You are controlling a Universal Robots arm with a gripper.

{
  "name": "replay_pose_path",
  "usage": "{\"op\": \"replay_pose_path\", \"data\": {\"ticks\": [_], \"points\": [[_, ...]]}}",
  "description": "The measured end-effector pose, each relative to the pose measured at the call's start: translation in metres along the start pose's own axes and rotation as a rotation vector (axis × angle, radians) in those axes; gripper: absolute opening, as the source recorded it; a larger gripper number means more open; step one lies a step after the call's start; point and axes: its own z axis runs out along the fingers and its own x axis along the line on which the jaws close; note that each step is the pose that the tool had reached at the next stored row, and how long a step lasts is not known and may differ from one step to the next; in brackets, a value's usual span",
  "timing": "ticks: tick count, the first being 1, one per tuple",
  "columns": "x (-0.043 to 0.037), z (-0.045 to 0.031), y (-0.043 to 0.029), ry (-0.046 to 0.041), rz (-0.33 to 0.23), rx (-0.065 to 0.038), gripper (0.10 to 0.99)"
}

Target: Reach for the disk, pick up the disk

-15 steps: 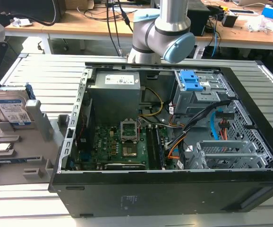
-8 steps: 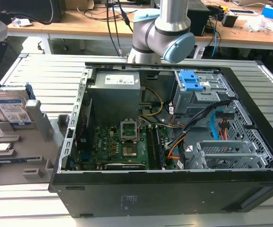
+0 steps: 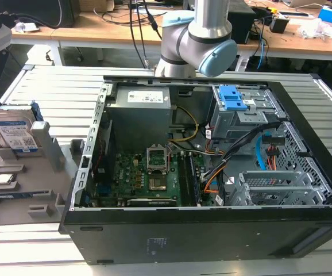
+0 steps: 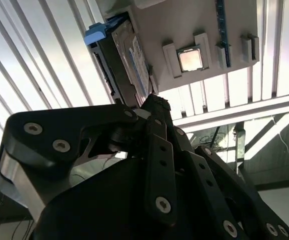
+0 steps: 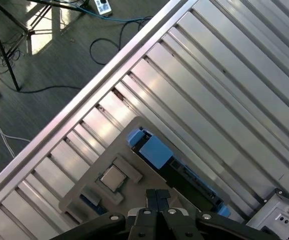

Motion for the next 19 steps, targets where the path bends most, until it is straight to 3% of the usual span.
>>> {"op": "replay_pose_path", "data": {"ticks": [19], "points": [[0.0,-0.0001,0.0,0.0056,-0.145,0.0,0.106]]}}
